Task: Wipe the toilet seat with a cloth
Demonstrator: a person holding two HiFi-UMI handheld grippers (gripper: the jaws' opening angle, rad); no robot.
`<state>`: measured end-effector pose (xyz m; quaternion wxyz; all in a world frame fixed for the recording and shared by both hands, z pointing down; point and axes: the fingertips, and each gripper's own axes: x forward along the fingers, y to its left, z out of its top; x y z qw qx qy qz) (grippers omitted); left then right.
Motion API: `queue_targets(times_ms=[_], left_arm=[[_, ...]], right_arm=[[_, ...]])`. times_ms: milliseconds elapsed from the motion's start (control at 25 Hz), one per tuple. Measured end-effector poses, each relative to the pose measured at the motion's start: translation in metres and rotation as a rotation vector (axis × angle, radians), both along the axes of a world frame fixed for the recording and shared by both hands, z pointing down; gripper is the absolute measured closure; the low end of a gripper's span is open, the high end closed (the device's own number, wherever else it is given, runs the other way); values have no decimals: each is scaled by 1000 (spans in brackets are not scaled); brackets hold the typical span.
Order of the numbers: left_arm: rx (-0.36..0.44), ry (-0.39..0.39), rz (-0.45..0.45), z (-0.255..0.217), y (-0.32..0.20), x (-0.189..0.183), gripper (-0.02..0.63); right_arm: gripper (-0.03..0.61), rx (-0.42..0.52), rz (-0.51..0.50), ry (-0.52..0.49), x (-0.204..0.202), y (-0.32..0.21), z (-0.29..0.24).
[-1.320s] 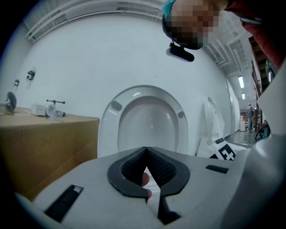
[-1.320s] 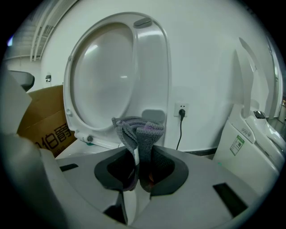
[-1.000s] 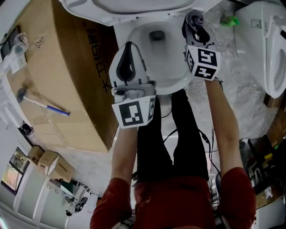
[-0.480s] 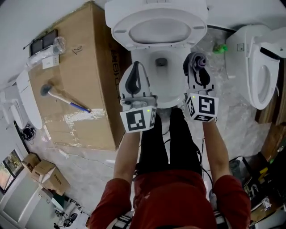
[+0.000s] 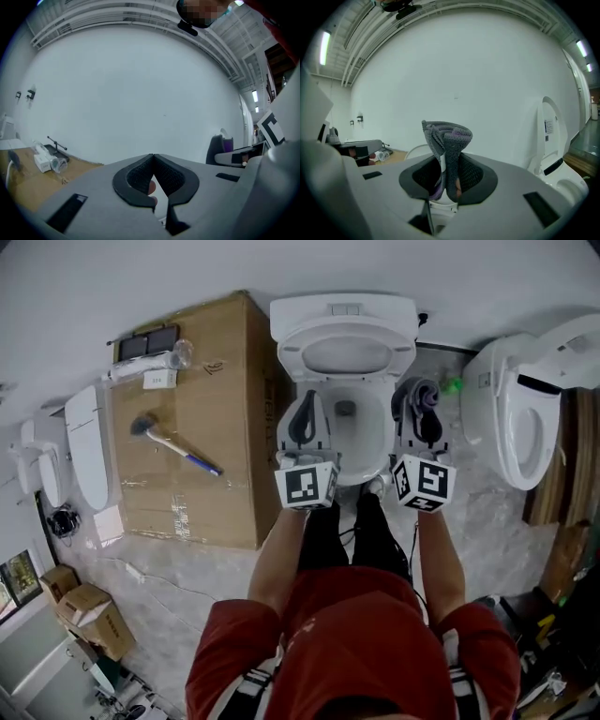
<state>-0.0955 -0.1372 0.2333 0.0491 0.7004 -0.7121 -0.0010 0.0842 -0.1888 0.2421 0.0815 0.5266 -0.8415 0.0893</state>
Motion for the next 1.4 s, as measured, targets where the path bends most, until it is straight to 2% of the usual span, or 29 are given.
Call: queue_targets(times_ms=[160,280,360,440,600,680,960,1120,1240,1400], left_arm=[[-20,-66,36,-11,-7,4,601],[-65,-95,60,-12,-20,5,600],[-96,-147,80,-12,-31,7,600],[-135,-226,113,-11,-43,11,598],[-285,-431,212,11,-75,21,490],[-337,-556,243,21,-90,22,469],[-422,-956,366,46,-136,27,452],[-472,-1109,402,61,-153,28,449],[-475,-1223,419,70,-162,28,448],[-487,-1275,398,68,-170,24,453]], right_arm=[[485,4,14,-5,4,-4,-14],[485,-4,28,-16,8,-2,-18],[485,-8,28,-13,10,0,-21],[485,-9,29,-10,12,2,-25],[485,-1,34,-11,17,5,-34],[485,4,37,-5,20,6,-38],[485,-15,48,29,36,17,-35],[485,-18,58,47,47,22,-37],[485,-19,68,55,55,25,-38],[485,-24,75,56,59,28,-37]])
